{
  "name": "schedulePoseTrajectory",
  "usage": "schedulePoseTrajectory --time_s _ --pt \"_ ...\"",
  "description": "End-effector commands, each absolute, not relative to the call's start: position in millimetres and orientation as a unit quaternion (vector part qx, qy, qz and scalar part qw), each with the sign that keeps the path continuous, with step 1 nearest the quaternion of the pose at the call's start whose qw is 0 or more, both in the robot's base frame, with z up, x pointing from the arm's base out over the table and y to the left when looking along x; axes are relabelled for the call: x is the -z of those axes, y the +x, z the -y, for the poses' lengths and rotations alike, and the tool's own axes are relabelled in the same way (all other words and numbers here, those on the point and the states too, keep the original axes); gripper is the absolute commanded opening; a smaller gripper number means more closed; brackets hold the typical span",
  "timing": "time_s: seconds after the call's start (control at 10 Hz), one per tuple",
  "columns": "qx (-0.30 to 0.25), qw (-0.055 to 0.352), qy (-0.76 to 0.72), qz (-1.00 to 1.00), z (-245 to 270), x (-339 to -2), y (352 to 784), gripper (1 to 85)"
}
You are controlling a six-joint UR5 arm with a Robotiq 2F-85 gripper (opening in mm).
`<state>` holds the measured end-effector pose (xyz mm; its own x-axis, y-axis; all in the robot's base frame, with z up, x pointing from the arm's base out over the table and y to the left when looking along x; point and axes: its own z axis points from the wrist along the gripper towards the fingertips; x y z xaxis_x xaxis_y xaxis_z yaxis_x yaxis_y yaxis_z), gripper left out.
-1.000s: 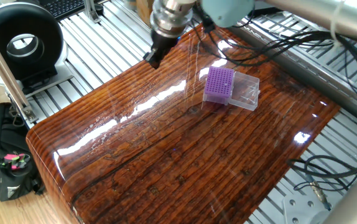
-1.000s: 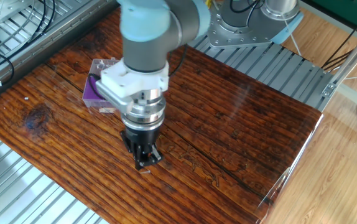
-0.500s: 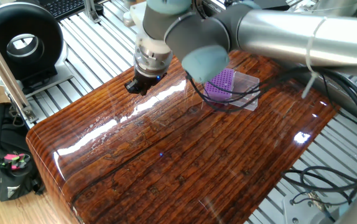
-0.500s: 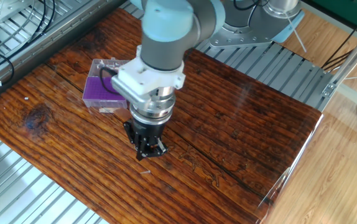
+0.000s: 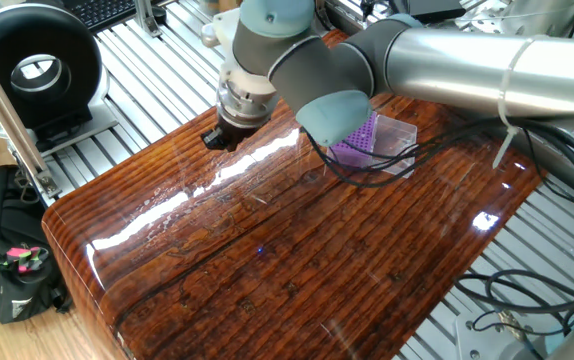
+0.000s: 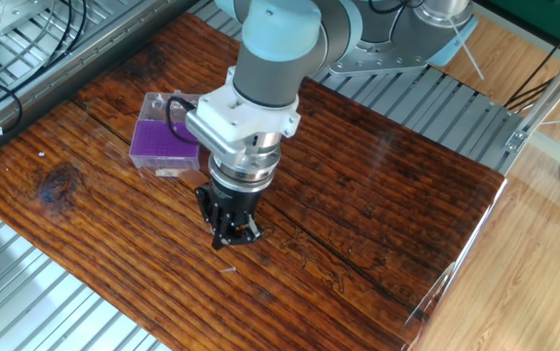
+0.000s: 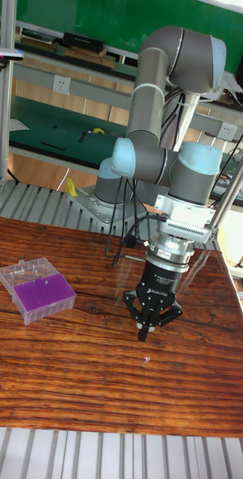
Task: Insert a small pipette tip into the holder for small pipette tips
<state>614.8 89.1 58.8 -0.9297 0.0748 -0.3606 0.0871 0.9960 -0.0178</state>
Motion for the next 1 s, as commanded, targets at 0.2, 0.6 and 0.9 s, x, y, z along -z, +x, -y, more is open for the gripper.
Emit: schedulePoseTrajectory --time_s 0.2,0.6,0.9 --pt "0.023 0.201 -0.061 -0.977 -86.4 -65.7 623.2 34.0" --pt "-0.02 0.2 0.049 -0.978 -100.7 -55.8 611.6 38.0" --pt "-0.027 0.2 0.138 -0.97 -139.3 -52.7 621.6 35.7"
